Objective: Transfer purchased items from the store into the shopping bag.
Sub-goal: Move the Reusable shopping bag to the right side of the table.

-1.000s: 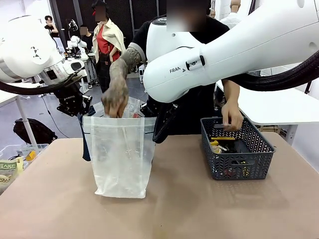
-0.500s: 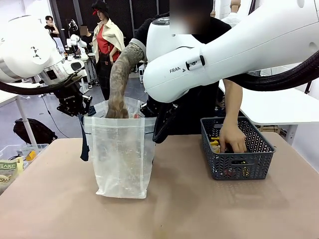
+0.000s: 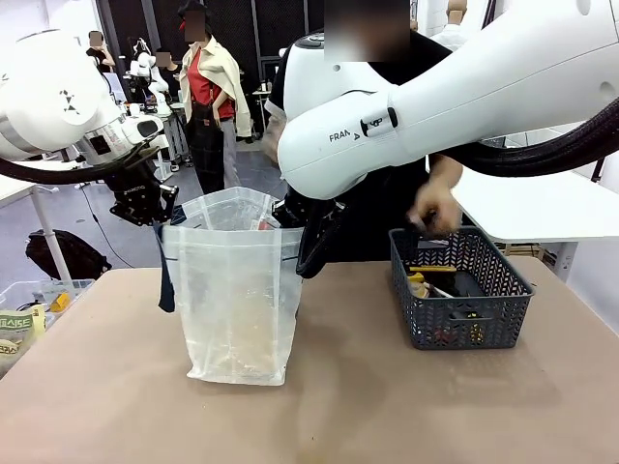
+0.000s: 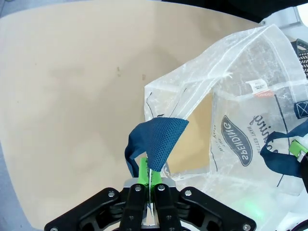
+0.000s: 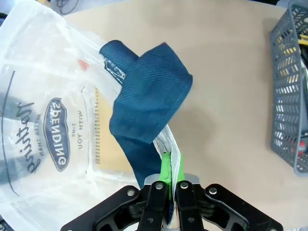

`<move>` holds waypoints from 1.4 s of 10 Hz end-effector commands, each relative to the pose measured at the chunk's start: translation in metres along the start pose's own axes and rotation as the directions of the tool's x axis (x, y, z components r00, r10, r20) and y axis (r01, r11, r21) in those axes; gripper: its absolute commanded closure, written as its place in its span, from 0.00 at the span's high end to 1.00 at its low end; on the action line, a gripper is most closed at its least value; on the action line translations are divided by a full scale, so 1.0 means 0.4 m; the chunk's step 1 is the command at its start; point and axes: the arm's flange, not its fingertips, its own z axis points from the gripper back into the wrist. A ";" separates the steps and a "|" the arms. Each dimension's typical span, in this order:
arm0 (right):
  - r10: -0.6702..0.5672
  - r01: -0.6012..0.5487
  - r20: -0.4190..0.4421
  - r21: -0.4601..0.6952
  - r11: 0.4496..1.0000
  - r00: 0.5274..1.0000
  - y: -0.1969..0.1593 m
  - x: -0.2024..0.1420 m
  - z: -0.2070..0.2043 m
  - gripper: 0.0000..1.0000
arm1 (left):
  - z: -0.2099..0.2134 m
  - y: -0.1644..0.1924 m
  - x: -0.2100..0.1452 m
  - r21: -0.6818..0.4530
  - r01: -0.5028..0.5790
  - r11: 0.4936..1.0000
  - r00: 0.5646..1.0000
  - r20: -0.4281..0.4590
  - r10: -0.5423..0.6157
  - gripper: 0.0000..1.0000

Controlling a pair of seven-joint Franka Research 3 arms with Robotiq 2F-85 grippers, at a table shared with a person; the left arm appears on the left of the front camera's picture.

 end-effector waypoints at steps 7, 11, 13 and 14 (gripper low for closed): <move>-0.003 0.003 0.005 0.004 1.000 1.000 -0.001 0.002 0.003 0.00 | 0.006 0.005 0.003 0.001 -0.005 1.000 1.000 0.005 0.005 0.00; -0.003 0.003 0.005 0.004 1.000 1.000 -0.001 0.002 0.003 0.00 | 0.006 0.005 0.003 0.001 -0.005 1.000 1.000 0.005 0.005 0.00; -0.003 0.003 0.005 0.004 1.000 1.000 -0.001 0.002 0.003 0.00 | 0.006 0.005 0.003 0.001 -0.005 1.000 1.000 0.005 0.005 0.00; -0.003 0.003 0.005 0.004 1.000 1.000 -0.001 0.002 0.003 0.00 | 0.006 0.005 0.003 0.001 -0.005 1.000 1.000 0.005 0.005 0.00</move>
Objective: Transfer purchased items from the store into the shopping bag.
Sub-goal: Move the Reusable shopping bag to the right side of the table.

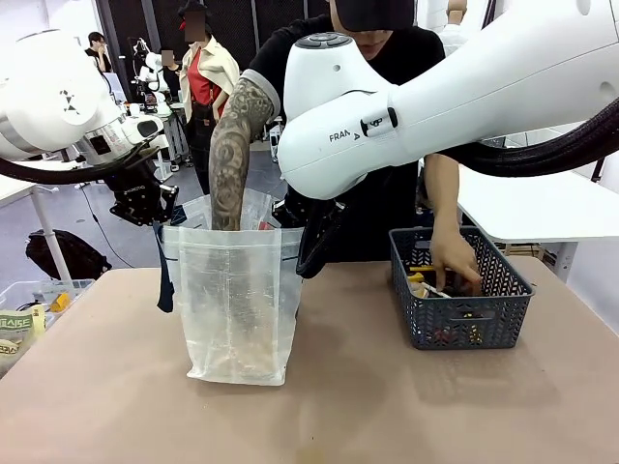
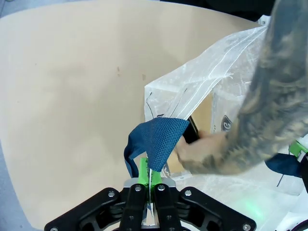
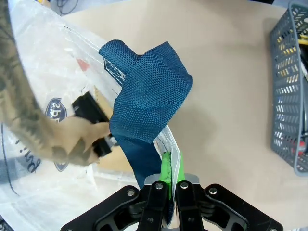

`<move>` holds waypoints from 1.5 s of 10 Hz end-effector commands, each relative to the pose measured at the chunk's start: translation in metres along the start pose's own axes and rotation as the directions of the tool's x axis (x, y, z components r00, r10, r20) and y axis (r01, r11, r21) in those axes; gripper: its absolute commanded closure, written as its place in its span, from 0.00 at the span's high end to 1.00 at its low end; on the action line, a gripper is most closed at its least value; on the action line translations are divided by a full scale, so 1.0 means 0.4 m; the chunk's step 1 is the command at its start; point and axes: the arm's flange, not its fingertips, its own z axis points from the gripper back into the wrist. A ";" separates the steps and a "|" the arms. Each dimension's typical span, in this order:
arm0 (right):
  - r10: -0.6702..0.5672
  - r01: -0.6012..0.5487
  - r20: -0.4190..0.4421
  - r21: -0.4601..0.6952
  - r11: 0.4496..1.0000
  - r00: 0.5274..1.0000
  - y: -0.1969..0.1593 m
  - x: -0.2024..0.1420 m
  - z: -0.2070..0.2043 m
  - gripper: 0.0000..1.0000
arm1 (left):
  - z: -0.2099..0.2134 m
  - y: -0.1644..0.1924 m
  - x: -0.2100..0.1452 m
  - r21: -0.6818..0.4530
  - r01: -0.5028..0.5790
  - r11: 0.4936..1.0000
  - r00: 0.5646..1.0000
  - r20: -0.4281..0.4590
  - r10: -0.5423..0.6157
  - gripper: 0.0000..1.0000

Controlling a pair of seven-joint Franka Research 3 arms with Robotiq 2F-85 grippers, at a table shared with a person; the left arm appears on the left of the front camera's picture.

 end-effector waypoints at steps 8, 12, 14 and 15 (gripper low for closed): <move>-0.003 0.003 0.005 0.004 1.000 1.000 -0.001 0.002 0.003 0.00 | 0.006 0.005 0.003 0.001 -0.005 1.000 1.000 0.005 0.005 0.00; -0.003 0.003 0.005 0.004 1.000 1.000 -0.001 0.002 0.003 0.00 | 0.006 0.005 0.003 0.001 -0.005 1.000 1.000 0.005 0.005 0.00; -0.003 0.003 0.005 0.004 1.000 1.000 -0.001 0.002 0.003 0.00 | 0.006 0.005 0.003 0.001 -0.005 1.000 1.000 0.005 0.005 0.00; -0.003 0.003 0.005 0.004 1.000 1.000 -0.001 0.002 0.003 0.00 | 0.006 0.005 0.003 0.001 -0.005 1.000 1.000 0.005 0.005 0.00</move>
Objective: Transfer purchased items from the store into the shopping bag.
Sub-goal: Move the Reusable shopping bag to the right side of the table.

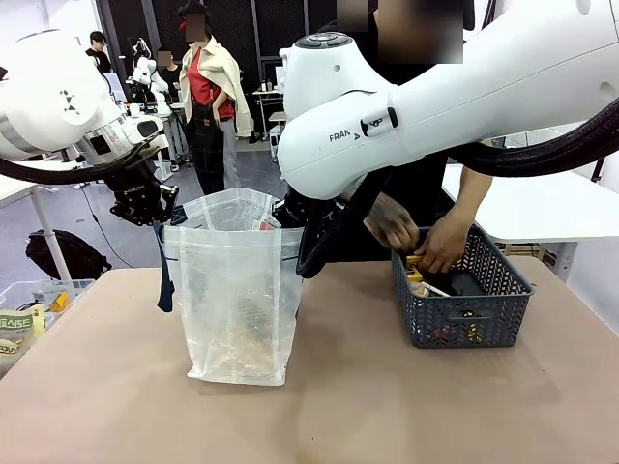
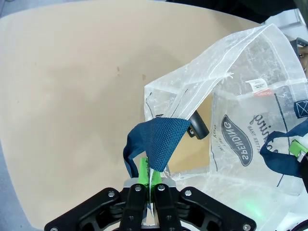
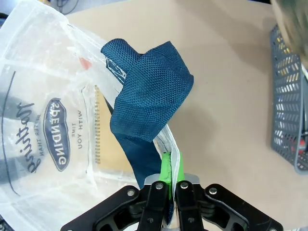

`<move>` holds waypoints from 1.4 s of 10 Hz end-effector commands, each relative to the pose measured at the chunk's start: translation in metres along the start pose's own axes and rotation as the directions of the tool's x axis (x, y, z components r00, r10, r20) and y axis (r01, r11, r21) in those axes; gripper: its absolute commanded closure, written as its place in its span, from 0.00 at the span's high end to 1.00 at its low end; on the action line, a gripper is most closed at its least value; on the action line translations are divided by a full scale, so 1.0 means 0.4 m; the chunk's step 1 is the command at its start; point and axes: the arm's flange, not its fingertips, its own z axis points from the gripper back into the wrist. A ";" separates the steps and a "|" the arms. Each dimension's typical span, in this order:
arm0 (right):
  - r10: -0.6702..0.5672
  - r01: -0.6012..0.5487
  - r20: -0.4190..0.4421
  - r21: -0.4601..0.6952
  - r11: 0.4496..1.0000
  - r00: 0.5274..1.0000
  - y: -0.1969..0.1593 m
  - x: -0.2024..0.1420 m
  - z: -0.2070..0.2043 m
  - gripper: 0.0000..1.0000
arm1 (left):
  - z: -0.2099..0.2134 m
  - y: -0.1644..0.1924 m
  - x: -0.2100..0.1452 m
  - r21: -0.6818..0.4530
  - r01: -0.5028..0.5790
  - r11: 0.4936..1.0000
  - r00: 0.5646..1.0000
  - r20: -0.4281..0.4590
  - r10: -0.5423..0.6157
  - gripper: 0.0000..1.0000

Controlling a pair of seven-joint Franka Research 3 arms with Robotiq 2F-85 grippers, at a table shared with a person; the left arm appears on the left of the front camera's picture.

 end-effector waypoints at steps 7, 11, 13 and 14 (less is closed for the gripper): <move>-0.003 0.003 0.005 0.004 1.000 1.000 -0.001 0.002 0.003 0.00 | 0.006 0.005 0.003 0.001 -0.005 1.000 1.000 0.005 0.005 0.00; -0.003 0.003 0.005 0.004 1.000 1.000 -0.001 0.002 0.003 0.00 | 0.006 0.005 0.003 0.001 -0.005 1.000 1.000 0.005 0.005 0.00; -0.003 0.003 0.005 0.004 1.000 1.000 -0.001 0.002 0.003 0.00 | 0.006 0.005 0.003 0.001 -0.005 1.000 1.000 0.005 0.005 0.00; -0.003 0.003 0.005 0.004 1.000 1.000 -0.001 0.002 0.003 0.00 | 0.006 0.005 0.003 0.001 -0.005 1.000 1.000 0.005 0.005 0.00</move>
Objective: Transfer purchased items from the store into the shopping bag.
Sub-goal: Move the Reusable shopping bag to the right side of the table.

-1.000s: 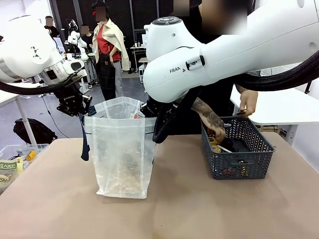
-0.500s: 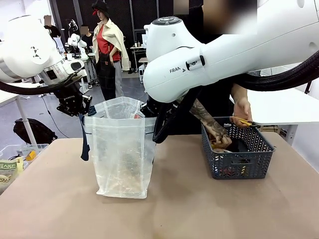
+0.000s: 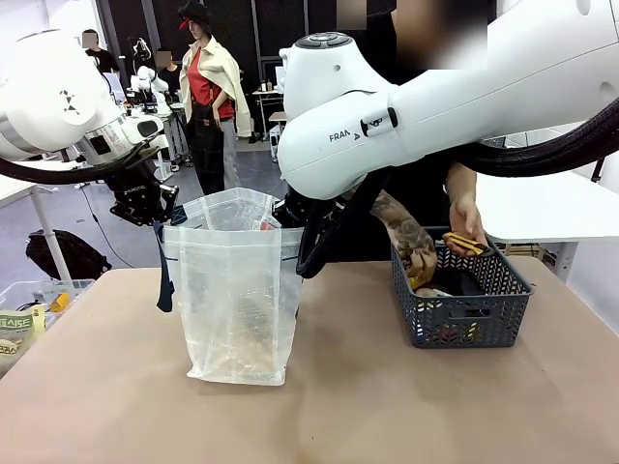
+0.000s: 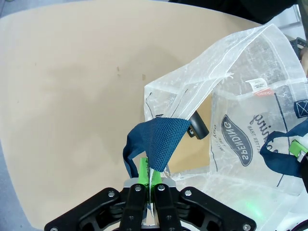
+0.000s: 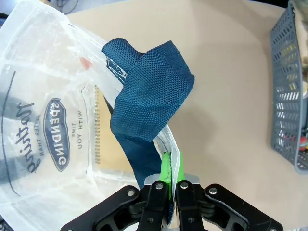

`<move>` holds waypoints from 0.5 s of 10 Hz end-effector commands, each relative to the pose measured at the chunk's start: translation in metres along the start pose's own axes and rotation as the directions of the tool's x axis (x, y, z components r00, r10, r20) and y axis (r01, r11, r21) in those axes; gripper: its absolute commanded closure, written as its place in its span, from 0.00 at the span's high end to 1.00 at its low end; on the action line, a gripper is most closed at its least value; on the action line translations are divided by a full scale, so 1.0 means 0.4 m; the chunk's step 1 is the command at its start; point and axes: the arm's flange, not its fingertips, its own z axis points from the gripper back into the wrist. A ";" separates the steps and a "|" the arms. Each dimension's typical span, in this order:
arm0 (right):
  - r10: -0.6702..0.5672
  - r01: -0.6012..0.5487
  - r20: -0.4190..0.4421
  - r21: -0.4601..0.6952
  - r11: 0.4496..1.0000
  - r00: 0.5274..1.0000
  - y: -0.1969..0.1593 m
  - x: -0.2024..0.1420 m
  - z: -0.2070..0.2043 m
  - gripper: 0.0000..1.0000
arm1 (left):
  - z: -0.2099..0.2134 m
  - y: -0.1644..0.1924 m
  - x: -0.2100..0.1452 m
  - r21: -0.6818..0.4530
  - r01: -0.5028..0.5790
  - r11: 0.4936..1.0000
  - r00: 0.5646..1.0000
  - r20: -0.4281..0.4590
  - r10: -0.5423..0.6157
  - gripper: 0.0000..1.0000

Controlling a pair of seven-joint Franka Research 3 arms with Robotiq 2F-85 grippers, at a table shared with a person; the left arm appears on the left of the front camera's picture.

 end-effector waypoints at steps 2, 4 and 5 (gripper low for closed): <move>-0.003 0.003 0.005 0.004 1.000 1.000 -0.001 0.002 0.003 0.00 | 0.006 0.005 0.003 0.001 -0.005 1.000 1.000 0.005 0.005 0.00; -0.003 0.003 0.005 0.004 1.000 1.000 -0.001 0.002 0.003 0.00 | 0.006 0.005 0.003 0.001 -0.005 1.000 1.000 0.005 0.005 0.00; -0.003 0.003 0.005 0.004 1.000 1.000 -0.001 0.002 0.003 0.00 | 0.006 0.005 0.003 0.001 -0.005 1.000 1.000 0.005 0.005 0.00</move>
